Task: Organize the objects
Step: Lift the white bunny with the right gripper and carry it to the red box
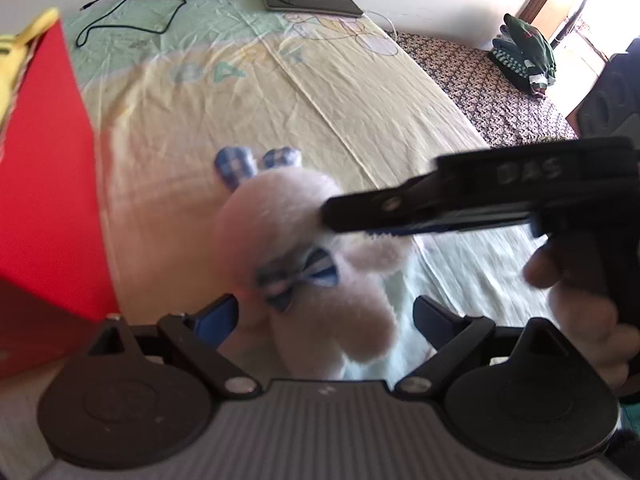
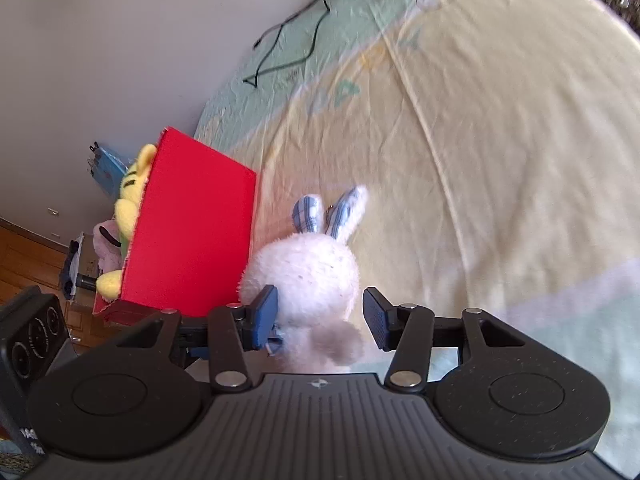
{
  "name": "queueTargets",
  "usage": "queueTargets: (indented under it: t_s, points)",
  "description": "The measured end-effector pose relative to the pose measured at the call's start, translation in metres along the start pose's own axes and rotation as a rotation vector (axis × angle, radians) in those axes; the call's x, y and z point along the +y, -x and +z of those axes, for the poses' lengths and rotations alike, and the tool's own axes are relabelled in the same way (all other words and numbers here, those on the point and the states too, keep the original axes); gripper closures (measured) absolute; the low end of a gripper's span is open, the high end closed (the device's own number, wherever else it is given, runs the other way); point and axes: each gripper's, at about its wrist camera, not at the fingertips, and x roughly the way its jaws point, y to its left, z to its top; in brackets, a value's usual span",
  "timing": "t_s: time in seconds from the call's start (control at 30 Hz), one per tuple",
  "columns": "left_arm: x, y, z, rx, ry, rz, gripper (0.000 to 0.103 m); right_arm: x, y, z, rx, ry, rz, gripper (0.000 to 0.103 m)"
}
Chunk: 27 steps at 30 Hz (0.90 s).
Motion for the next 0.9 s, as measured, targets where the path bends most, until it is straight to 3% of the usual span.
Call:
queueTargets:
  t_s: [0.1, 0.23, 0.4, 0.53, 0.9]
  points:
    - [0.001, -0.011, 0.004, 0.021, 0.011, 0.007, 0.010, -0.003, -0.009, -0.001, 0.031, -0.050, 0.059, 0.050]
    - [0.000, -0.006, 0.001, 0.017, 0.004, -0.007, 0.013, -0.008, -0.010, -0.005, 0.053, -0.114, 0.110, 0.058]
    - [-0.017, 0.005, -0.002, -0.015, -0.054, -0.009, 0.016, 0.002, 0.009, -0.012, 0.006, -0.059, 0.111, 0.061]
    - [-0.029, 0.026, -0.003, -0.087, -0.108, 0.010, 0.016, 0.011, 0.028, -0.015, -0.052, -0.037, 0.157, 0.061]
    - [0.003, 0.118, 0.002, -0.315, -0.066, -0.029, 0.016, 0.077, 0.055, -0.028, -0.217, 0.041, 0.296, 0.062]
